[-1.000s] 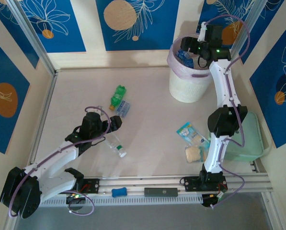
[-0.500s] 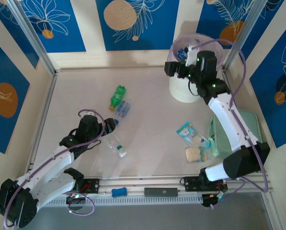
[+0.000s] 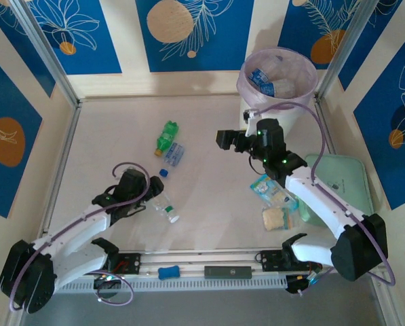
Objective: Put the plastic bottles in the bin
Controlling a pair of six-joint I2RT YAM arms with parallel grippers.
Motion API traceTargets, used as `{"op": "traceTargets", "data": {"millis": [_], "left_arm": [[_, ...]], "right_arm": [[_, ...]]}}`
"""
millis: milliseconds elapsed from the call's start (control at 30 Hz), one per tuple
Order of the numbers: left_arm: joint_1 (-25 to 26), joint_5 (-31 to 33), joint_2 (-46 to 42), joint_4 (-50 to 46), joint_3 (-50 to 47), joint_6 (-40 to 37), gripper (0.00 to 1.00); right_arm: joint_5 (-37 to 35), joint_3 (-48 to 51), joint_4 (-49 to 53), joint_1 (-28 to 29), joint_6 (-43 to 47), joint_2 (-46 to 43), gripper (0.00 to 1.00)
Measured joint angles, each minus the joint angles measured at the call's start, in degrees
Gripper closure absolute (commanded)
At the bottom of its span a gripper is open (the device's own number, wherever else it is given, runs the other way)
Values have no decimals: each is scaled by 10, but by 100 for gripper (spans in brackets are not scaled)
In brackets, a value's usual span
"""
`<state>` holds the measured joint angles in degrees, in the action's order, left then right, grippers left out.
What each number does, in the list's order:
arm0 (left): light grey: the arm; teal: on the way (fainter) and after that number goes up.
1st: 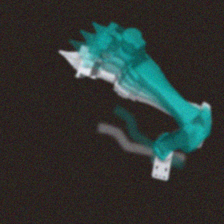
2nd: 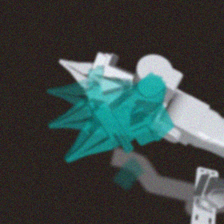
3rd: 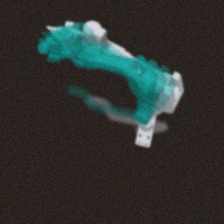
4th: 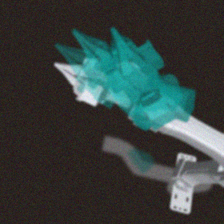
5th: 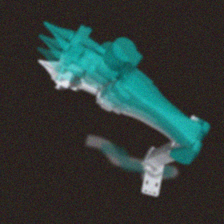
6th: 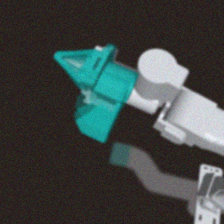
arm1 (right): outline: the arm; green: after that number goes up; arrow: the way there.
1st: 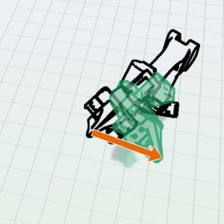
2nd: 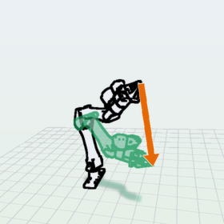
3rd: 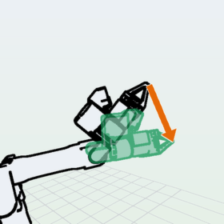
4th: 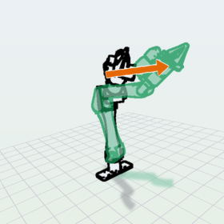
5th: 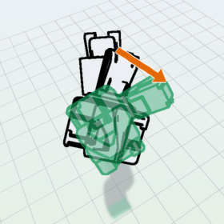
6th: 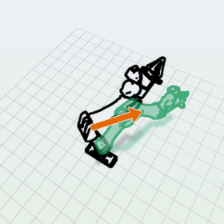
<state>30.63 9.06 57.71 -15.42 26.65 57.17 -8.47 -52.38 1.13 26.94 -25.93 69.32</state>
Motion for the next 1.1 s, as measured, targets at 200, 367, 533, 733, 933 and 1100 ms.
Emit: {"op": "traceTargets", "data": {"millis": [200, 367, 533, 733, 933, 1100], "left_arm": [[10, 0, 64, 30, 0, 11, 0], [20, 0, 104, 65, 1, 19, 4], [26, 12, 134, 89, 1, 26, 15], [28, 24, 140, 90, 1, 28, 24], [30, 26, 133, 112, -3, 39, 43], [30, 33, 113, 133, -8, 38, 48]], "right_arm": [[-13, 37, -22, 31, -53, 24, 1], [-15, 37, -39, 56, -80, 50, 1], [-16, 37, -50, 76, -96, 75, 1], [-16, 37, -52, 83, -99, 87, 1], [-7, 35, -63, 87, -99, 102, 1], [18, 22, -65, 97, -98, 119, 1]]}}
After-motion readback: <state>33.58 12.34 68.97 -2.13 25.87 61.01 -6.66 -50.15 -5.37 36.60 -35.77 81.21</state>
